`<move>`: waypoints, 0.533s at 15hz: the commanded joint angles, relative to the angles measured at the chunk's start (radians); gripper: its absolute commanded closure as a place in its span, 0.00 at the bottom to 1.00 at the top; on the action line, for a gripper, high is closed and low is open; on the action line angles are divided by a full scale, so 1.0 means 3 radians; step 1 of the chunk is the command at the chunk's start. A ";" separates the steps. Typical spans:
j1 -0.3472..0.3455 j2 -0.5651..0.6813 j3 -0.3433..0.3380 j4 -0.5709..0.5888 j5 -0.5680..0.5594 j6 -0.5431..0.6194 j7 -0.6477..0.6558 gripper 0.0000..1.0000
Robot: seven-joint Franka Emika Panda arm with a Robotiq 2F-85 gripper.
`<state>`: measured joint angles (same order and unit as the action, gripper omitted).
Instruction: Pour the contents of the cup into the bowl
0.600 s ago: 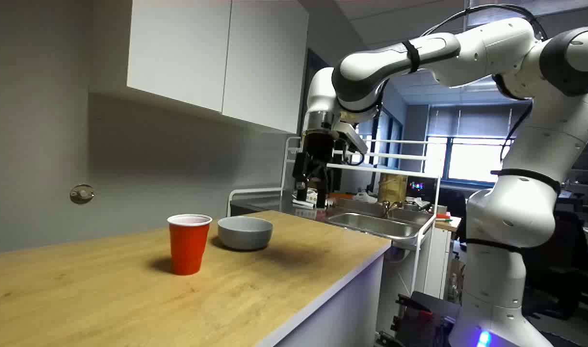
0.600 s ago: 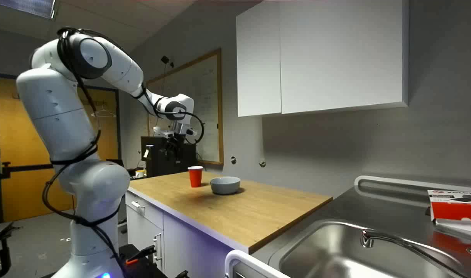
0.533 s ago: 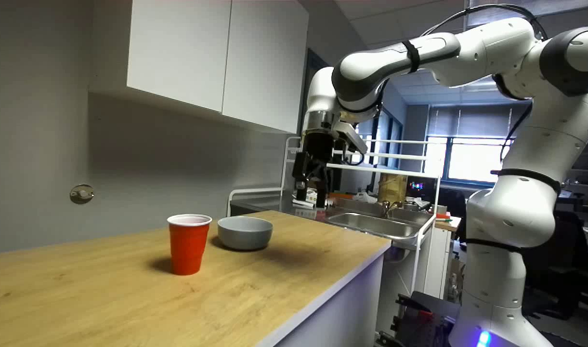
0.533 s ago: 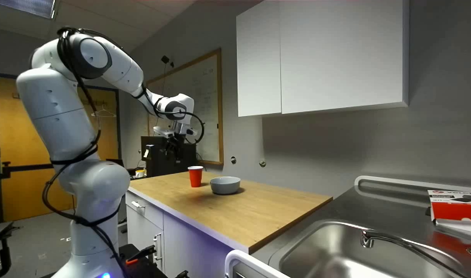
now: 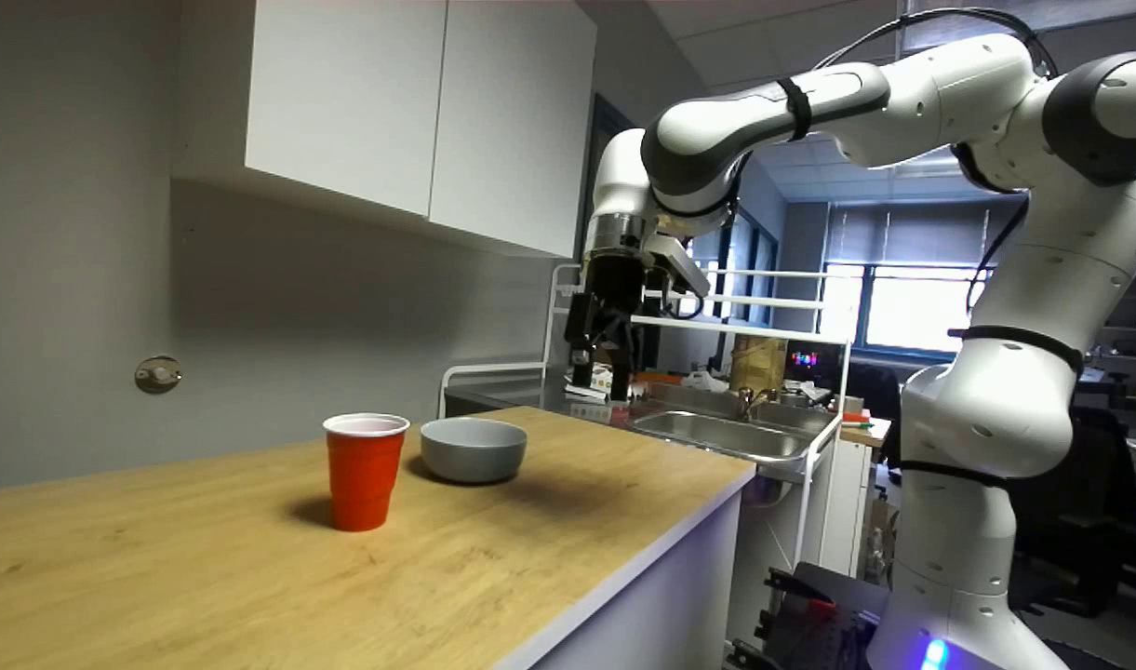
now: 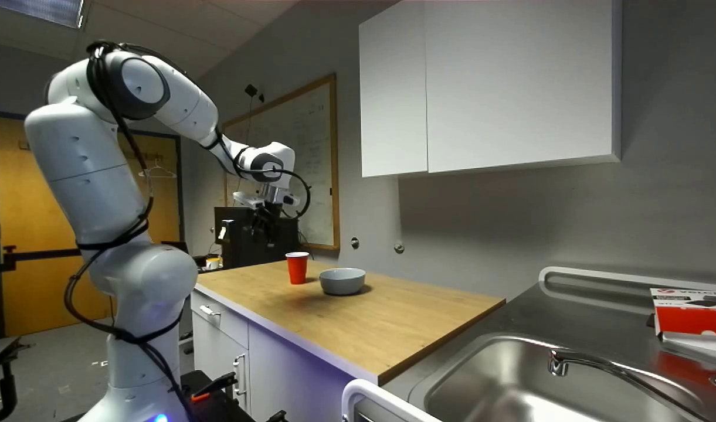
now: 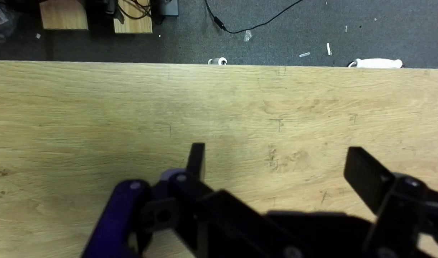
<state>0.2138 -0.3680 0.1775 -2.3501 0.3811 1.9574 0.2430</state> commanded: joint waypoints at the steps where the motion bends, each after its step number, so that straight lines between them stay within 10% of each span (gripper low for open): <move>1: -0.0034 -0.0001 0.0029 0.0005 0.0009 -0.0010 -0.0008 0.00; 8: 0.0031 0.0482 0.0158 0.0446 0.0026 0.0290 0.0045 0.00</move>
<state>0.2163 -0.3072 0.2002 -2.3082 0.3823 2.0249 0.2430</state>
